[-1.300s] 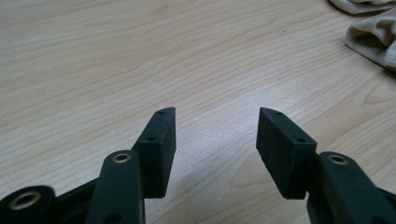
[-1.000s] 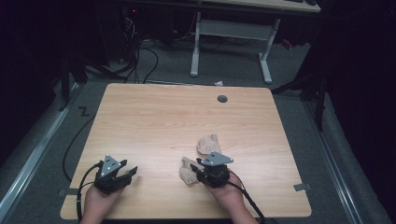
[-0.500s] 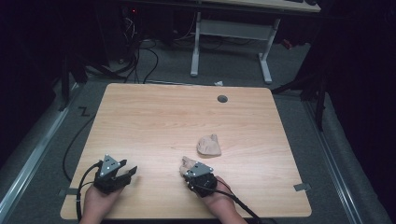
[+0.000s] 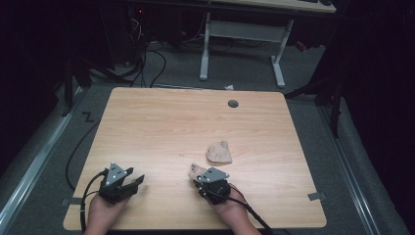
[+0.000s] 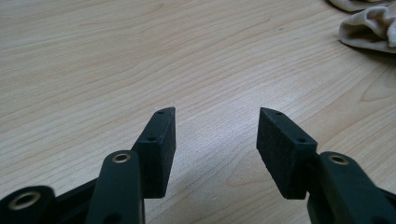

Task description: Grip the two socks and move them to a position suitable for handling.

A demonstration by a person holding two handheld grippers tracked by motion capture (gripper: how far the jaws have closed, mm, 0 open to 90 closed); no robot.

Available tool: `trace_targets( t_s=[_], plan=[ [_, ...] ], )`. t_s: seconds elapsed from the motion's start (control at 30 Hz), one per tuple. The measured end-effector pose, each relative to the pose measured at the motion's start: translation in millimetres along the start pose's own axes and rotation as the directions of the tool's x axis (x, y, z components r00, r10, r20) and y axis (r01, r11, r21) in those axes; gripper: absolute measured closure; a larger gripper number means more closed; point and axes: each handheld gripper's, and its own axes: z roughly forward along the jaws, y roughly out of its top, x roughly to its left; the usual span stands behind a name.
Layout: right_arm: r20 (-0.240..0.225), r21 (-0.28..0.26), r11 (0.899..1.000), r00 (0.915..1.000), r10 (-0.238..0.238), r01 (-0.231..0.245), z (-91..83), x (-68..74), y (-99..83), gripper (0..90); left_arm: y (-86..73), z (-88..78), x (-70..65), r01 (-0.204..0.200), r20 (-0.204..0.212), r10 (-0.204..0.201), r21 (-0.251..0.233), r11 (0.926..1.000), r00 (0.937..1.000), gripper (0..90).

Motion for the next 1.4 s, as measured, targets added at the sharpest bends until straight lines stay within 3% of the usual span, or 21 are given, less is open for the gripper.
trace_targets(
  t_s=[0.77,1.2,1.4],
  plan=[
    [-0.030,0.005,0.999,0.9990,0.034,-0.034,9.9,-7.2,-0.6,77.5,0.2,-0.2,-0.4,-0.002,0.004,0.002,0.000,1.0000,1.0000,47.8],
    [-0.039,-0.014,0.999,0.9987,0.033,-0.034,3.0,-8.0,3.7,78.0,0.9,-2.0,-1.8,-0.007,0.002,0.007,-0.007,1.0000,1.0000,47.7],
    [-0.021,-0.030,0.999,0.9990,0.040,-0.040,-1.2,-11.2,5.4,81.3,1.4,-0.2,-5.0,-0.011,0.015,0.011,-0.001,0.9999,0.9998,49.4]
  ],
)
